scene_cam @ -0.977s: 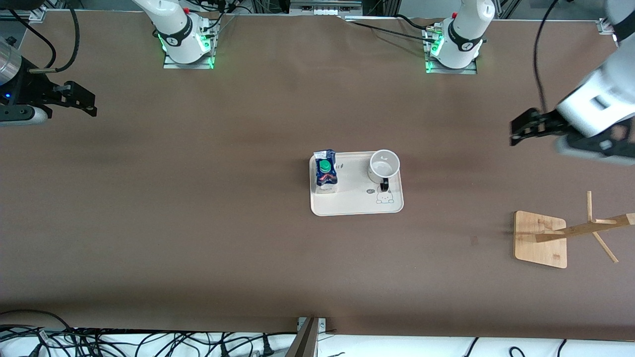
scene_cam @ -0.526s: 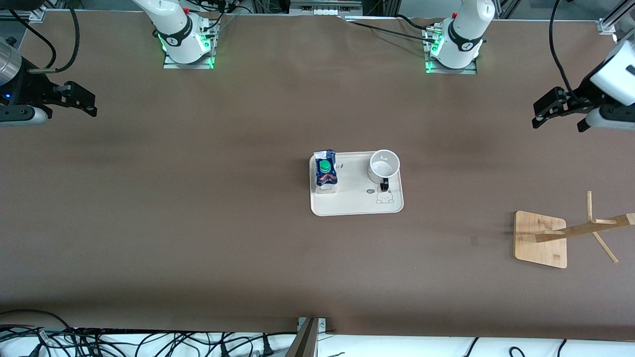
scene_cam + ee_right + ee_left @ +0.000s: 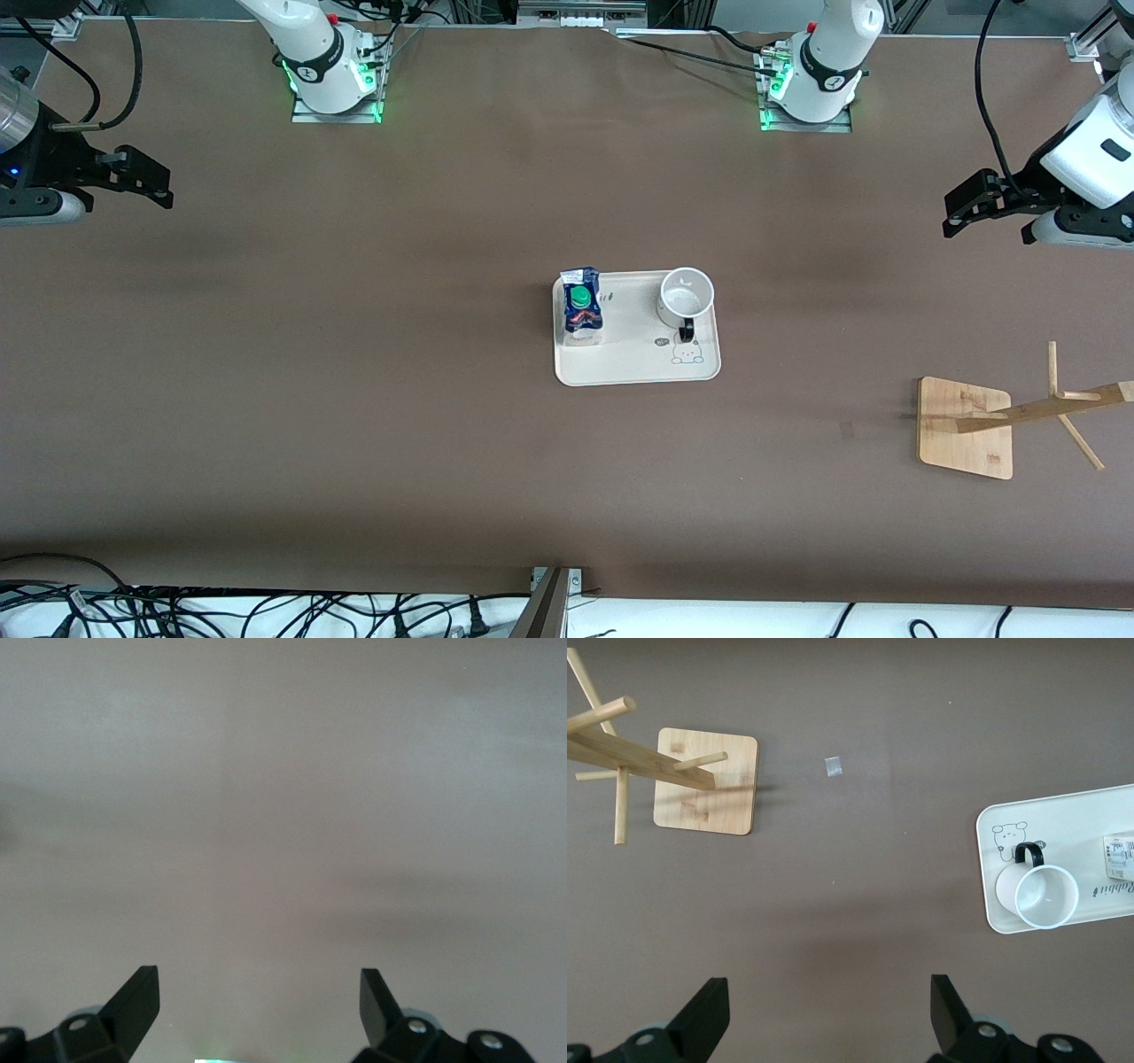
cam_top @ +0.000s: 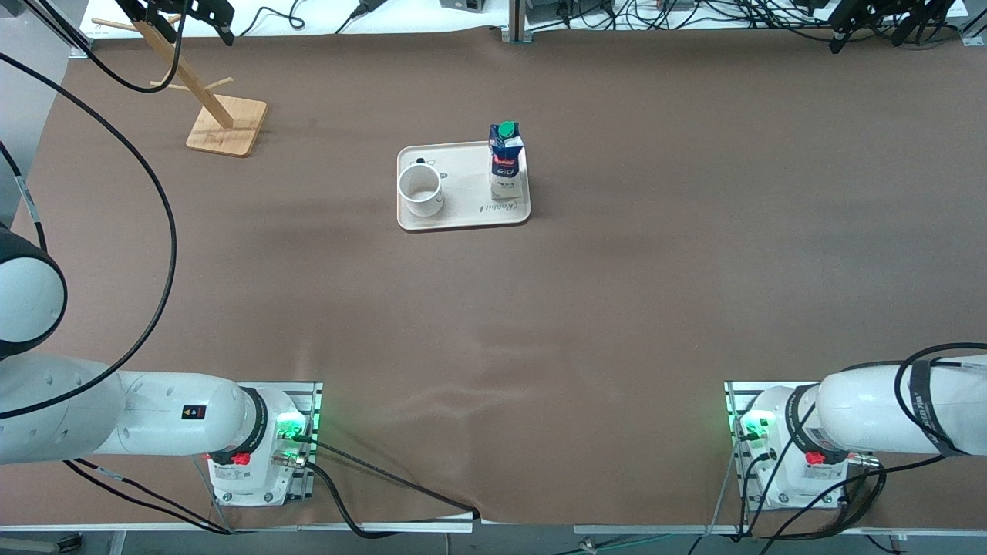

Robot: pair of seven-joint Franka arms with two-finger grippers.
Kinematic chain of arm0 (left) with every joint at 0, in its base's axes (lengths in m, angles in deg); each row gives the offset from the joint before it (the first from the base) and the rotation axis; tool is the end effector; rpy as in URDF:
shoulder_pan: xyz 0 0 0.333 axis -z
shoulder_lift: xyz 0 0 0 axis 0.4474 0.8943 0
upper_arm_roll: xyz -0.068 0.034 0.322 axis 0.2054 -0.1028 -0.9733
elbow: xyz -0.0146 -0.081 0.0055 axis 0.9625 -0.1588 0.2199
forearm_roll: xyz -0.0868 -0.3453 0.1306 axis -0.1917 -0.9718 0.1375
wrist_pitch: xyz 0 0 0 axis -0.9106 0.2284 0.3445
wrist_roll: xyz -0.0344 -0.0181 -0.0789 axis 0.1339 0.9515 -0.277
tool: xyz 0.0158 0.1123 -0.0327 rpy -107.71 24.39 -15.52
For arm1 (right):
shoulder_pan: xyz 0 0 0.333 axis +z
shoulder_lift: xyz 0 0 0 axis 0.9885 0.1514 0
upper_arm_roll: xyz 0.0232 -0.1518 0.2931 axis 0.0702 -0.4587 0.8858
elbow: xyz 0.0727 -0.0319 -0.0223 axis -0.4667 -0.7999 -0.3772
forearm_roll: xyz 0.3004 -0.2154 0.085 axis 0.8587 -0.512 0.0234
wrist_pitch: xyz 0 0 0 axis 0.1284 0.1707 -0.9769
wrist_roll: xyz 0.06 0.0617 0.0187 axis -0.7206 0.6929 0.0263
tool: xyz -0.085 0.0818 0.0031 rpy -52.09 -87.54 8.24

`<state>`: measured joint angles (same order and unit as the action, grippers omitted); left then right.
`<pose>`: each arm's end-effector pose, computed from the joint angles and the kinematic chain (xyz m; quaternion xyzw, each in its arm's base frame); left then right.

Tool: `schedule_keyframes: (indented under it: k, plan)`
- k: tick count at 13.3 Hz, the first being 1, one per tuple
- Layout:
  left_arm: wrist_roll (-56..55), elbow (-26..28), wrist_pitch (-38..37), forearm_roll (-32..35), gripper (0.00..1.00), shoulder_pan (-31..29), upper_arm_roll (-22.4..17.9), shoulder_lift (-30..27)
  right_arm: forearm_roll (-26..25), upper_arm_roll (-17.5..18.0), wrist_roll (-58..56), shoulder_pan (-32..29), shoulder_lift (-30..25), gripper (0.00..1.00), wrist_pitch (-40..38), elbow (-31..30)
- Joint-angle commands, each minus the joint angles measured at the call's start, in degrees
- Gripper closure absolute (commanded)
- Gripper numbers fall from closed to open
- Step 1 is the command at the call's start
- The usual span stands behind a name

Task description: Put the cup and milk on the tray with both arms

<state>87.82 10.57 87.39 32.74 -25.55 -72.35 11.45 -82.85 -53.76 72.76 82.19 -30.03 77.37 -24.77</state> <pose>0.5382 -0.0188 0.6038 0.9992 -0.0360 0.0139 0.0036 0.5250 0.0083 0.6010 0.9985 0.0409 -0.0285 0.0239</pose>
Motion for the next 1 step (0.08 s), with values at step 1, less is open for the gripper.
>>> schedule_keyframes:
  k: [1]
  plan:
    - [0.73, -2.14, -1.65, 0.97, 0.0, 0.29, -0.08, 0.33, -1.02, 0.35, -0.37, -0.46, 0.45, 0.0, -0.57, 1.08]
